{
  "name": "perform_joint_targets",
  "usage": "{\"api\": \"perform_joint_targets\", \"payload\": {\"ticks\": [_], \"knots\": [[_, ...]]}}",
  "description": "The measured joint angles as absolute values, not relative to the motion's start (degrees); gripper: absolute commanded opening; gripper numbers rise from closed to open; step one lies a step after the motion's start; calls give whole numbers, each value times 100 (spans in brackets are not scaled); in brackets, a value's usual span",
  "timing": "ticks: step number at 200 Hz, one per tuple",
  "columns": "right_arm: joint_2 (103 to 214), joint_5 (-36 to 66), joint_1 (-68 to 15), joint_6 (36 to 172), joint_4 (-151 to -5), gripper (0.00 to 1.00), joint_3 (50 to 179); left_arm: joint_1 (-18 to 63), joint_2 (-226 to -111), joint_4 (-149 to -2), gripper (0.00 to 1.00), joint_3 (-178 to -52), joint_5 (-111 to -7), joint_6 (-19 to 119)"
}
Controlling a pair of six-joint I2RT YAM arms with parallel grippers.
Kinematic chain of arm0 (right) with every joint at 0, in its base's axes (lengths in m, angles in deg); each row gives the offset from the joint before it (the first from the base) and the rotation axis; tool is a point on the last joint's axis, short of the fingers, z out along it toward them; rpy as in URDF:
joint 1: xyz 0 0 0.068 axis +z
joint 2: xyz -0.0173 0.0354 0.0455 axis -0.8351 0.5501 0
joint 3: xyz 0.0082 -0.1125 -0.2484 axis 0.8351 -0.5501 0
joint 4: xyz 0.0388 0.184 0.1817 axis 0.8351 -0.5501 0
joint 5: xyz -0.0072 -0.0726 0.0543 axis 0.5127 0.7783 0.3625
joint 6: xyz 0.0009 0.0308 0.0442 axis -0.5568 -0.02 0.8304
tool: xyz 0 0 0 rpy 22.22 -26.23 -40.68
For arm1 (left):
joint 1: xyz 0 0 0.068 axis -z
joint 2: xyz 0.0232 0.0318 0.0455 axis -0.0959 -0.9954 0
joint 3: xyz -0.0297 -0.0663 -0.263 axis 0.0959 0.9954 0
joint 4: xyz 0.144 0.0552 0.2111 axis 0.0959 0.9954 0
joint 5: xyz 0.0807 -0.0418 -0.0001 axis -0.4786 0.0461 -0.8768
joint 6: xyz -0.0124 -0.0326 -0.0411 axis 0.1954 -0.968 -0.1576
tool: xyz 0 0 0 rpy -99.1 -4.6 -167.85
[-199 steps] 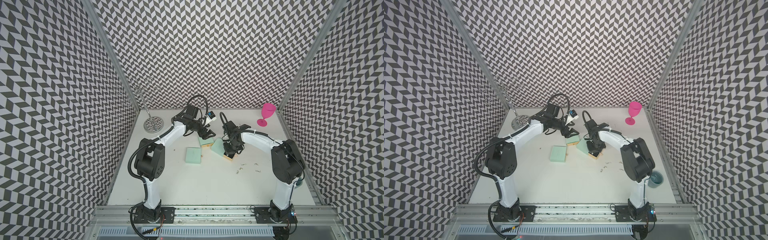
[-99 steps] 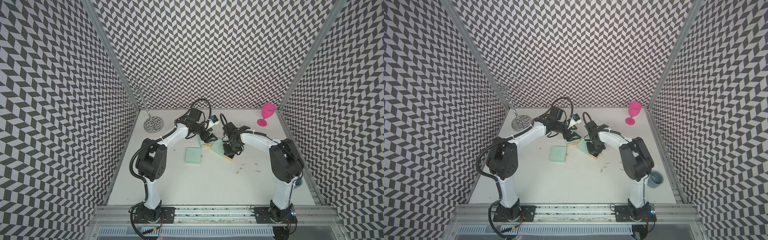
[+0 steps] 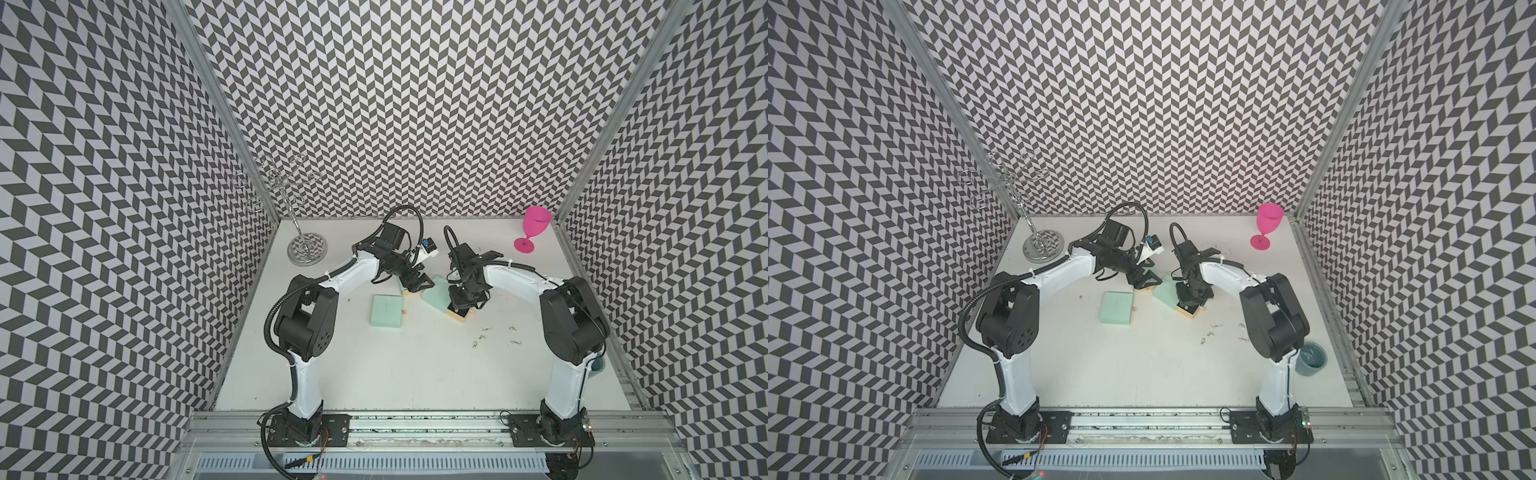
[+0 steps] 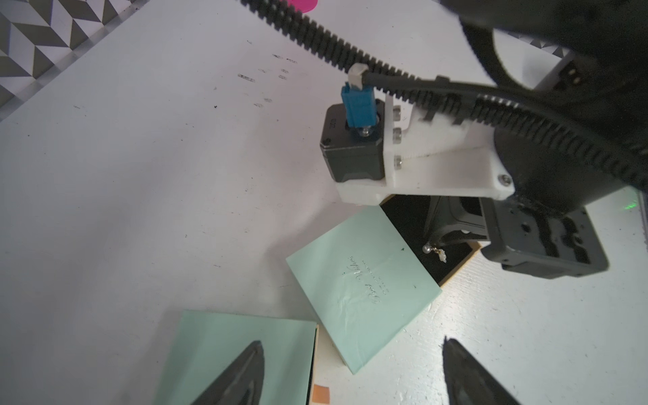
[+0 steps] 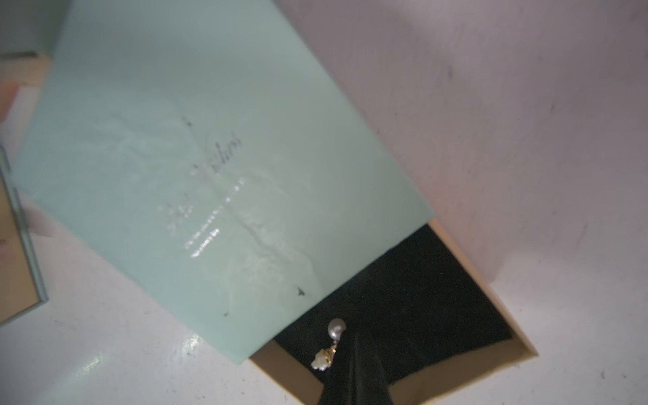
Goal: Place the earrings into the drawer-style jewelry box
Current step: Insert the earring into the inner lining.
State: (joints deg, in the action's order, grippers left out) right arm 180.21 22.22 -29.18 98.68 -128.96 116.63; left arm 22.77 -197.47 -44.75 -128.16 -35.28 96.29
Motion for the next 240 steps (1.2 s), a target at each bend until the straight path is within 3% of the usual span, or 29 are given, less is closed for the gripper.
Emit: {"api": "perform_joint_targets", "payload": {"ticks": [240], "knots": [[17768, 2159, -2942, 9875, -12920, 5, 11691, 2412, -20027, -4473, 77, -12698, -3753, 9994]]}}
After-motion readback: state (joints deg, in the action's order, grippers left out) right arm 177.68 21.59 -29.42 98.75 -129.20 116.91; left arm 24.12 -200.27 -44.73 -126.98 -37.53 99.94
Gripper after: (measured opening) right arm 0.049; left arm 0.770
